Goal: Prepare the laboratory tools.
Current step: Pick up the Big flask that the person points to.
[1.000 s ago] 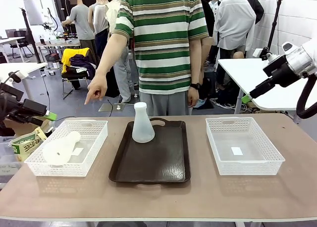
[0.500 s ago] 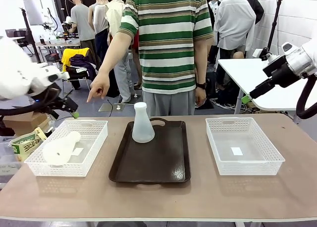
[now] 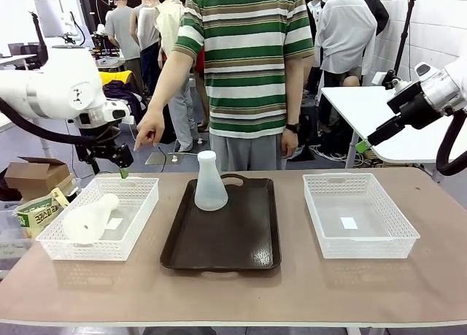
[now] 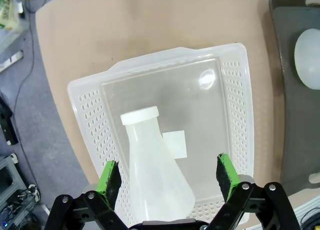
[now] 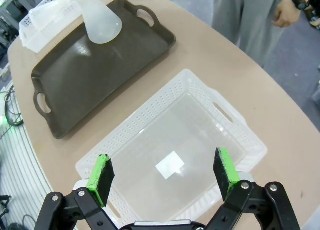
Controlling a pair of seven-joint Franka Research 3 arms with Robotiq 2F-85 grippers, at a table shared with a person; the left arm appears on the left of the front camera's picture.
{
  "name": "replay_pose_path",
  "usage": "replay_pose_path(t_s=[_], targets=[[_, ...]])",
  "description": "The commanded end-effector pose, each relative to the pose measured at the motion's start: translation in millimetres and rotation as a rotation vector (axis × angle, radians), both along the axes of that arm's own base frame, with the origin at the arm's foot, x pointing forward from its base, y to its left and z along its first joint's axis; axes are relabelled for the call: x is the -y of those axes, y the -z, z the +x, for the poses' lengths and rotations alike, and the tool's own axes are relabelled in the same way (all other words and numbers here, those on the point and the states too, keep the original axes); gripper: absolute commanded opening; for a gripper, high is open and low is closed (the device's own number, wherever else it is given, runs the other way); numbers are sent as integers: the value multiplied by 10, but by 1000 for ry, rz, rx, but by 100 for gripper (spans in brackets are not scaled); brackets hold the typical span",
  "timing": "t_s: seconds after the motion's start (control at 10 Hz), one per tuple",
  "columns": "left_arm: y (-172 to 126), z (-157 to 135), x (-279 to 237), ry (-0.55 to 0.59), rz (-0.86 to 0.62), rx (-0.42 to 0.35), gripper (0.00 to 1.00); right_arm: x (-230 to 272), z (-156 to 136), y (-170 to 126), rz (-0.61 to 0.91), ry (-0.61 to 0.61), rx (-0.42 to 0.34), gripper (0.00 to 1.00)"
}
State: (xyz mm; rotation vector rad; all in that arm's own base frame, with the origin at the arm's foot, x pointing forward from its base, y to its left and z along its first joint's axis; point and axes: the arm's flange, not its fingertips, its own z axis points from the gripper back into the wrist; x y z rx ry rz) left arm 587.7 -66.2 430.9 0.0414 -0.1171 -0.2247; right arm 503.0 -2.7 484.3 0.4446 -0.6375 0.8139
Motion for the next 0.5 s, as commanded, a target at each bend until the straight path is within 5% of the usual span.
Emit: replay_pose_path(t_s=[0.0, 0.4], targets=[[209, 102, -45, -7, 45, -34, 100, -20, 3, -5, -16, 5, 1, 100], [595, 78, -211, -39, 42, -84, 100, -20, 3, -5, -16, 5, 1, 100]])
